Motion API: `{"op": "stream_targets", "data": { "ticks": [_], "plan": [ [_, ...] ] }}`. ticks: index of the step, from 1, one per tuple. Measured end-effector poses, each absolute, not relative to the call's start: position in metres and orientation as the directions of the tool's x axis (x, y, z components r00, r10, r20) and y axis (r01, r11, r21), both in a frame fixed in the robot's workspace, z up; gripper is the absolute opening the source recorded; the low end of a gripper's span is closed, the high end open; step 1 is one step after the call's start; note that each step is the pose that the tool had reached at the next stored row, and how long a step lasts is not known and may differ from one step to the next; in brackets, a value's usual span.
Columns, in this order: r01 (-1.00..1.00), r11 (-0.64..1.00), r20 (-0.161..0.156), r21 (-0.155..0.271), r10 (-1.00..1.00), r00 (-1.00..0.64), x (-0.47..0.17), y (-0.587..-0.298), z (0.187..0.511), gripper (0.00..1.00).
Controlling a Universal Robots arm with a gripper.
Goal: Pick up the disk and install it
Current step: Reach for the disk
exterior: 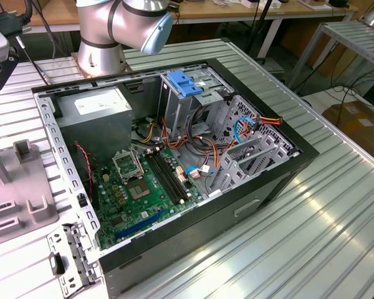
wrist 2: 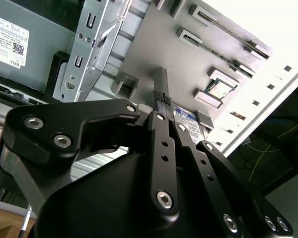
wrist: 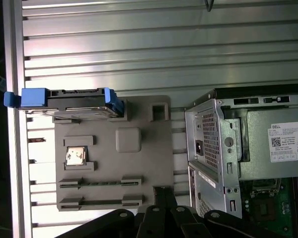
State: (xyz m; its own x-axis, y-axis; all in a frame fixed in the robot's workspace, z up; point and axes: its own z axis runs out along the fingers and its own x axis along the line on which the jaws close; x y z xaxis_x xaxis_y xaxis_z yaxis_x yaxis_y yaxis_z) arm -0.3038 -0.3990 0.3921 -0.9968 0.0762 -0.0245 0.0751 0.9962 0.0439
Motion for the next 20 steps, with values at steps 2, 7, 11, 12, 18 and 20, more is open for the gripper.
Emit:
{"op": "stream_targets", "data": {
  "ticks": [2,7,11,12,18,20],
  "plan": [
    [0.075,0.996,-0.024,0.044,0.076,-0.997,-0.3042,-0.399,0.3921,0.11],
    [0.075,0.996,-0.025,0.044,0.076,-0.997,-0.305,-0.399,0.3921,0.11],
    [0.075,0.996,-0.024,0.044,0.076,-0.997,-0.306,-0.399,0.3921,0.11],
    [0.075,0.996,-0.025,0.044,0.076,-0.997,-0.3065,-0.3989,0.3921,0.11],
    [0.075,0.996,-0.024,0.044,0.076,-0.997,-0.3083,-0.399,0.3921,0.11],
    [0.075,0.996,-0.024,0.044,0.076,-0.997,-0.3089,-0.3989,0.3921,0.11]
  ]
}}
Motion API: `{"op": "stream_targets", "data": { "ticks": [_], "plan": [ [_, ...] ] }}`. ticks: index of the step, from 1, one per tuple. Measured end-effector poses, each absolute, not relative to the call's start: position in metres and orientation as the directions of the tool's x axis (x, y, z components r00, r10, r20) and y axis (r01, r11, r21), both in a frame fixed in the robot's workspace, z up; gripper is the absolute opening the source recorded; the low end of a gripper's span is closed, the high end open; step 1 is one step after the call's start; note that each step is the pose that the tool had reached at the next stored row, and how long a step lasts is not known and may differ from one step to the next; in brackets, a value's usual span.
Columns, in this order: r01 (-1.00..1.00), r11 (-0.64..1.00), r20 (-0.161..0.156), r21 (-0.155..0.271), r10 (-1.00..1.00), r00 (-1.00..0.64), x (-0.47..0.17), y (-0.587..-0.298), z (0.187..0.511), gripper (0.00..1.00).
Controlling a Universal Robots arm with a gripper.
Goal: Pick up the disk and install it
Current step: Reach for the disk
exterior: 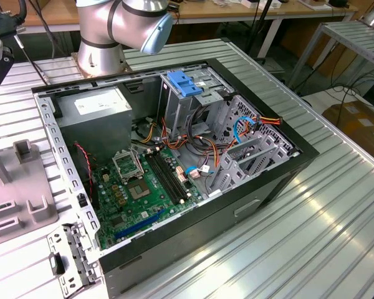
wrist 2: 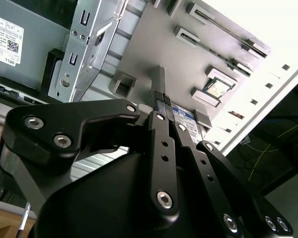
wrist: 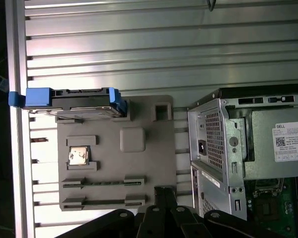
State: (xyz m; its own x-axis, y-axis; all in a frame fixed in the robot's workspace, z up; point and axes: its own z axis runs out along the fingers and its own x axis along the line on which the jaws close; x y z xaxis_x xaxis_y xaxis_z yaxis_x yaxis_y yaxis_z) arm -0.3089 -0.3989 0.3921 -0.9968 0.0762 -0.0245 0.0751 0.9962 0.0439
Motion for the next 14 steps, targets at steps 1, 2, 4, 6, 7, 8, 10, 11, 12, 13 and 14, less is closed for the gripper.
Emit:
{"op": "stream_targets", "data": {
  "ticks": [1,2,4,6,7,8,10,11,12,13,14],
  "plan": [
    [0.075,0.996,-0.025,0.044,0.076,-0.997,-0.309,-0.399,0.392,0.11],
    [0.075,0.996,-0.025,0.044,0.076,-0.997,-0.309,-0.399,0.392,0.11],
    [0.075,0.996,-0.024,0.044,0.076,-0.997,-0.311,-0.399,0.392,0.11],
    [0.075,0.996,-0.024,0.044,0.076,-0.997,-0.319,-0.399,0.392,0.11],
    [0.075,0.996,-0.024,0.044,0.076,-0.997,-0.322,-0.399,0.392,0.11],
    [0.075,0.996,-0.025,0.044,0.076,-0.997,-0.323,-0.399,0.391,0.11],
    [0.075,0.996,-0.025,0.044,0.076,-0.997,-0.323,-0.399,0.391,0.11],
    [0.075,0.996,-0.024,0.044,0.076,-0.997,-0.323,-0.399,0.391,0.11],
    [0.075,0.996,-0.024,0.044,0.076,-0.997,-0.323,-0.399,0.391,0.11],
    [0.075,0.996,-0.024,0.044,0.076,-0.997,-0.323,-0.399,0.391,0.11],
    [0.075,0.996,-0.024,0.044,0.076,-0.997,-0.323,-0.399,0.391,0.11]
  ]
}}
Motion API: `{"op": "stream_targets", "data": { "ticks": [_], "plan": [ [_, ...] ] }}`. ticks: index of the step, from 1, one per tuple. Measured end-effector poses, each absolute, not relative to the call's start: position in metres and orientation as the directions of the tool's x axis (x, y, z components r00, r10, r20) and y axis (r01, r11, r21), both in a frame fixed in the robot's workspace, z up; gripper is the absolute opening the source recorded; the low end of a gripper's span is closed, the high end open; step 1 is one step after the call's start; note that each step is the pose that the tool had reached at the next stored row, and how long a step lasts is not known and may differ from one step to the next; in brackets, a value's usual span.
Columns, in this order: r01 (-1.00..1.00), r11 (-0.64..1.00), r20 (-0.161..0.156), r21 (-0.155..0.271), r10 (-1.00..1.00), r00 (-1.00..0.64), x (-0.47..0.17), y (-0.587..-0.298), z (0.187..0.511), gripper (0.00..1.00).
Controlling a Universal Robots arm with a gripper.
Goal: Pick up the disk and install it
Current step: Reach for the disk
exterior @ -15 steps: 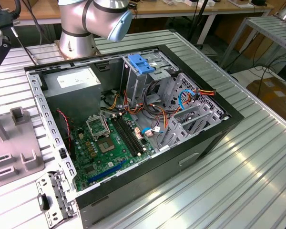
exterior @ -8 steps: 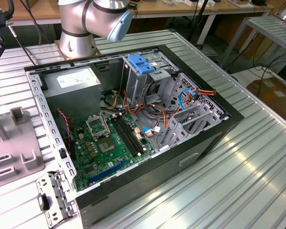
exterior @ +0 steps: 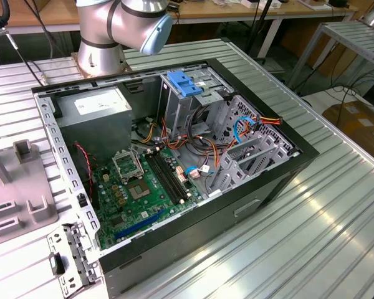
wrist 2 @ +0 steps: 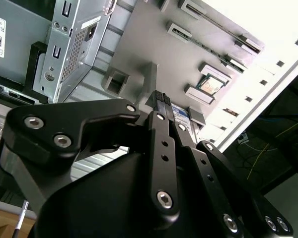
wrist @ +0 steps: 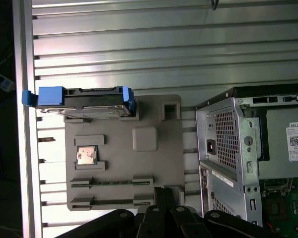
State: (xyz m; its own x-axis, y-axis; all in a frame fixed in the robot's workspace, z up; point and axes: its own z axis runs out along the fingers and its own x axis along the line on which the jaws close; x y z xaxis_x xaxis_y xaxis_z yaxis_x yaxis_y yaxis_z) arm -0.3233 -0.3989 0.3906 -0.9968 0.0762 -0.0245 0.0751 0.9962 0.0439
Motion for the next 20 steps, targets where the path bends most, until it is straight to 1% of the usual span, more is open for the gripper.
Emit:
{"op": "stream_targets", "data": {
  "ticks": [20],
  "plan": [
    [0.075,0.996,-0.025,0.044,0.076,-0.997,-0.329,-0.3989,0.3905,0.11]
  ]
}}
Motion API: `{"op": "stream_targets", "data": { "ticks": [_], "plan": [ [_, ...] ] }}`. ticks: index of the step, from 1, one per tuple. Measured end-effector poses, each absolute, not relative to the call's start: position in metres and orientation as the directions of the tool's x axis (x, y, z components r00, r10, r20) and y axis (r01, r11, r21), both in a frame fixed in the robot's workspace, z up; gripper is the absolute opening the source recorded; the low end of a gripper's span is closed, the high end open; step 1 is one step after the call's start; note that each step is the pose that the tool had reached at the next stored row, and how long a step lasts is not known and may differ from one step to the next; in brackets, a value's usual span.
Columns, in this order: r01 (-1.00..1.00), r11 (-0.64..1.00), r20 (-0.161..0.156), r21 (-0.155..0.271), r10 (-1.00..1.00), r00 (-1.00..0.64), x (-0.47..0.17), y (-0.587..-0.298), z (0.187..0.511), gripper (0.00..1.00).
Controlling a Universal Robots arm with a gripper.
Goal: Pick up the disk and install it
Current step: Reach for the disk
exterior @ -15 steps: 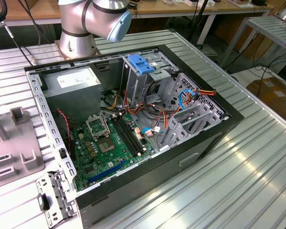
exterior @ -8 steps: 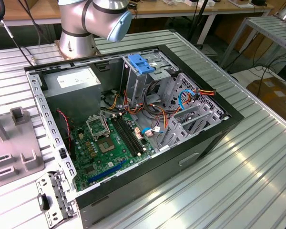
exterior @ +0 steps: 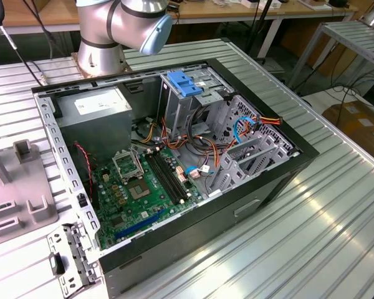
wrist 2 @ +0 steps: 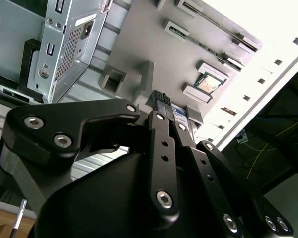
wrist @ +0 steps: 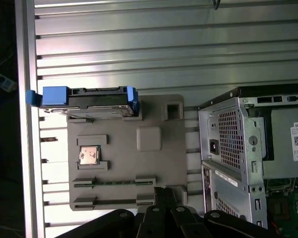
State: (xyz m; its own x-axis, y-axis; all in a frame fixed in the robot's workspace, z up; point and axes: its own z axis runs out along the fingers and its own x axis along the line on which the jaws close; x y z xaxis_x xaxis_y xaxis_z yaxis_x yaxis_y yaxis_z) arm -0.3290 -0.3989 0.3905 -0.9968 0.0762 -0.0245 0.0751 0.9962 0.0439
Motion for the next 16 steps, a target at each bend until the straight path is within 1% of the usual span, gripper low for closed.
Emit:
{"op": "stream_targets", "data": {
  "ticks": [16],
  "plan": [
    [0.075,0.996,-0.024,0.044,0.076,-0.997,-0.347,-0.399,0.389,0.11]
  ]
}}
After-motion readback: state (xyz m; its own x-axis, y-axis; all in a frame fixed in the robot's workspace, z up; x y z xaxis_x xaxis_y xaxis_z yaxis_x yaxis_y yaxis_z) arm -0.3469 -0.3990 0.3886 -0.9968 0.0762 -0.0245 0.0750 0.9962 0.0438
